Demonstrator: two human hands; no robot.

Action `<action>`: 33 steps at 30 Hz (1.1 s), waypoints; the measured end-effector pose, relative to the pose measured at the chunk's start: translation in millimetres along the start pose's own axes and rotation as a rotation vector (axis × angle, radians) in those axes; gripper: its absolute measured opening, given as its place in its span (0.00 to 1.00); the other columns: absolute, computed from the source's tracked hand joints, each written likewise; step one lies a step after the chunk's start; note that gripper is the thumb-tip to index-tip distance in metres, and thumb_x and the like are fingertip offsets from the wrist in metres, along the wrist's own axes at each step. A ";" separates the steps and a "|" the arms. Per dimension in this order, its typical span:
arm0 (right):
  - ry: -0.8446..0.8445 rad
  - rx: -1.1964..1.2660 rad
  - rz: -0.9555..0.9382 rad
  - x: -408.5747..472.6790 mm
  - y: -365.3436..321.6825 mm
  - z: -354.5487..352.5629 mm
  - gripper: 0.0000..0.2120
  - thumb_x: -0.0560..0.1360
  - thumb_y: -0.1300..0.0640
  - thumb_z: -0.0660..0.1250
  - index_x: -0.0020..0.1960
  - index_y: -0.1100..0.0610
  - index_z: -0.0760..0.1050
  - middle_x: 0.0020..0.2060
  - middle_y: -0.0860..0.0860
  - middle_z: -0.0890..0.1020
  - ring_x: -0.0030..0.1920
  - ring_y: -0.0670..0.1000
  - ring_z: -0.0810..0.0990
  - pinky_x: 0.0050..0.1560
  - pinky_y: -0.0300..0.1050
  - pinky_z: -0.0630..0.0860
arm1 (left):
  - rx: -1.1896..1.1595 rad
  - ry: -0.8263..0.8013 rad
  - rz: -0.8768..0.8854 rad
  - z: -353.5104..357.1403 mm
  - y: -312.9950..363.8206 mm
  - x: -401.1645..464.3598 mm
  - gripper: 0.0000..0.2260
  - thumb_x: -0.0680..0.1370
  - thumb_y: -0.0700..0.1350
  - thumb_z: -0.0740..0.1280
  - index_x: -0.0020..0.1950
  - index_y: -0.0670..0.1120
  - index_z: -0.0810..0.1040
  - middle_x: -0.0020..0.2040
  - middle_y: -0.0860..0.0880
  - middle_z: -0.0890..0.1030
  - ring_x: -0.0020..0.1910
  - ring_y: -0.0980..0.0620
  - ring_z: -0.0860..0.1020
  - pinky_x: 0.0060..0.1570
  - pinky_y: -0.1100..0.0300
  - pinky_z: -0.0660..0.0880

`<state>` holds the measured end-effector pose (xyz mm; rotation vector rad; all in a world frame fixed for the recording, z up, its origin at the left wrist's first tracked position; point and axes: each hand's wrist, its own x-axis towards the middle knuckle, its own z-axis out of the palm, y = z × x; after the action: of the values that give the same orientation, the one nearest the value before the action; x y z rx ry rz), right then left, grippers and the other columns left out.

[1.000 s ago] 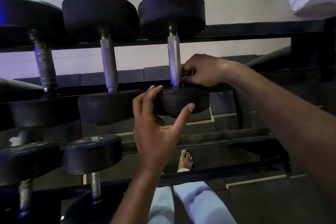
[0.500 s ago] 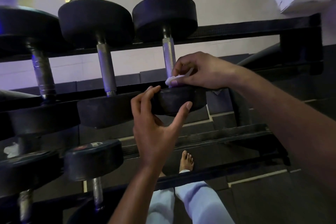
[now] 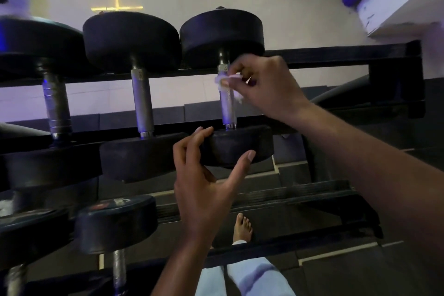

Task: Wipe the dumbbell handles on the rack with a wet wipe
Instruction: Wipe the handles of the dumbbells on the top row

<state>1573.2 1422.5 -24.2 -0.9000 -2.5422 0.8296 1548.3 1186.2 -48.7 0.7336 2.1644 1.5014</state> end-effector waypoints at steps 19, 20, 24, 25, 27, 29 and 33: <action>0.254 0.371 0.737 27.9 -39.8 48.2 0.13 0.64 0.49 0.83 0.33 0.53 0.80 0.32 0.44 0.85 0.38 0.49 0.85 0.40 0.40 0.75 | 0.027 0.005 -0.014 -0.5 1.3 0.1 0.35 0.71 0.65 0.82 0.75 0.58 0.75 0.71 0.60 0.71 0.63 0.54 0.80 0.48 0.57 0.84; 0.264 0.304 0.712 28.8 -41.9 51.2 0.13 0.65 0.49 0.82 0.33 0.52 0.79 0.33 0.45 0.85 0.39 0.50 0.85 0.39 0.40 0.73 | 0.028 0.010 -0.014 -0.2 1.5 0.0 0.35 0.71 0.65 0.82 0.75 0.59 0.75 0.71 0.60 0.71 0.63 0.54 0.80 0.48 0.55 0.84; 0.269 0.322 0.691 27.2 -41.1 52.9 0.15 0.65 0.48 0.83 0.33 0.52 0.78 0.33 0.44 0.85 0.39 0.50 0.85 0.41 0.42 0.76 | 0.030 0.014 -0.018 -0.6 1.9 0.1 0.35 0.71 0.66 0.81 0.74 0.59 0.75 0.71 0.60 0.71 0.62 0.53 0.81 0.48 0.52 0.85; 0.262 0.363 0.678 25.2 -37.3 51.2 0.16 0.65 0.47 0.83 0.33 0.52 0.78 0.32 0.44 0.85 0.38 0.49 0.85 0.42 0.44 0.79 | 0.032 0.010 -0.016 -1.2 1.9 0.2 0.35 0.71 0.66 0.81 0.74 0.59 0.75 0.71 0.60 0.71 0.61 0.52 0.81 0.48 0.53 0.85; 0.263 0.454 0.659 19.6 -29.6 46.9 0.18 0.63 0.45 0.85 0.35 0.53 0.79 0.33 0.45 0.85 0.37 0.48 0.84 0.45 0.48 0.81 | 0.037 -0.001 -0.006 -3.0 2.0 0.2 0.35 0.71 0.68 0.80 0.75 0.59 0.75 0.70 0.60 0.71 0.57 0.52 0.82 0.46 0.55 0.84; 0.267 0.594 0.695 13.7 -25.5 41.8 0.21 0.61 0.43 0.87 0.41 0.54 0.82 0.37 0.47 0.87 0.41 0.50 0.87 0.45 0.50 0.85 | 0.030 -0.013 0.004 -4.7 1.6 0.5 0.35 0.71 0.67 0.80 0.75 0.59 0.75 0.70 0.60 0.72 0.52 0.55 0.81 0.43 0.60 0.82; 0.214 0.922 0.768 13.6 -22.3 33.0 0.16 0.67 0.54 0.86 0.48 0.55 0.82 0.45 0.51 0.89 0.48 0.51 0.89 0.46 0.49 0.86 | 0.022 -0.027 0.007 -6.5 -1.0 1.4 0.35 0.72 0.67 0.81 0.75 0.58 0.75 0.71 0.59 0.72 0.52 0.55 0.81 0.43 0.66 0.78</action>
<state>1537.2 1403.6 -34.9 -1.4666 -1.2895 1.7654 1543.1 1182.1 -47.6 0.7653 2.1636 1.4647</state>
